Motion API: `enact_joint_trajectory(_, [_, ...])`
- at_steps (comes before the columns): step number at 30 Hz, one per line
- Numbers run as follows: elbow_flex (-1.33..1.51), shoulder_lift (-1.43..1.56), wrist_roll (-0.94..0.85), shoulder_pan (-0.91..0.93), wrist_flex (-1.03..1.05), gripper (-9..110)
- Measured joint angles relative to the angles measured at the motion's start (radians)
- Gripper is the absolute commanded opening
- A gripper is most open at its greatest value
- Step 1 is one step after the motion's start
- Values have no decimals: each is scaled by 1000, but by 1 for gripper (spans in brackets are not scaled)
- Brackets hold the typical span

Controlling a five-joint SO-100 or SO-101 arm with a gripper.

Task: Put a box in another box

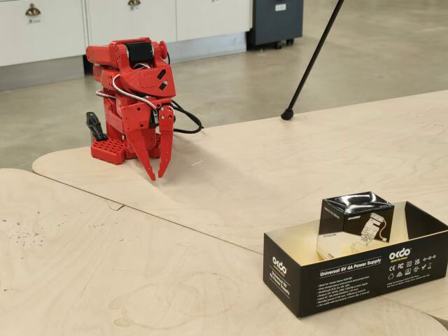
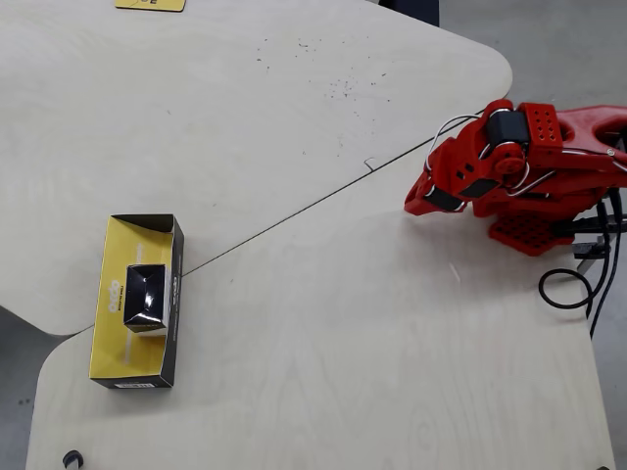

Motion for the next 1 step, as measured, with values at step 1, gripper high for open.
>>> enact_joint_trajectory(1, [0, 0, 0, 0, 0, 0])
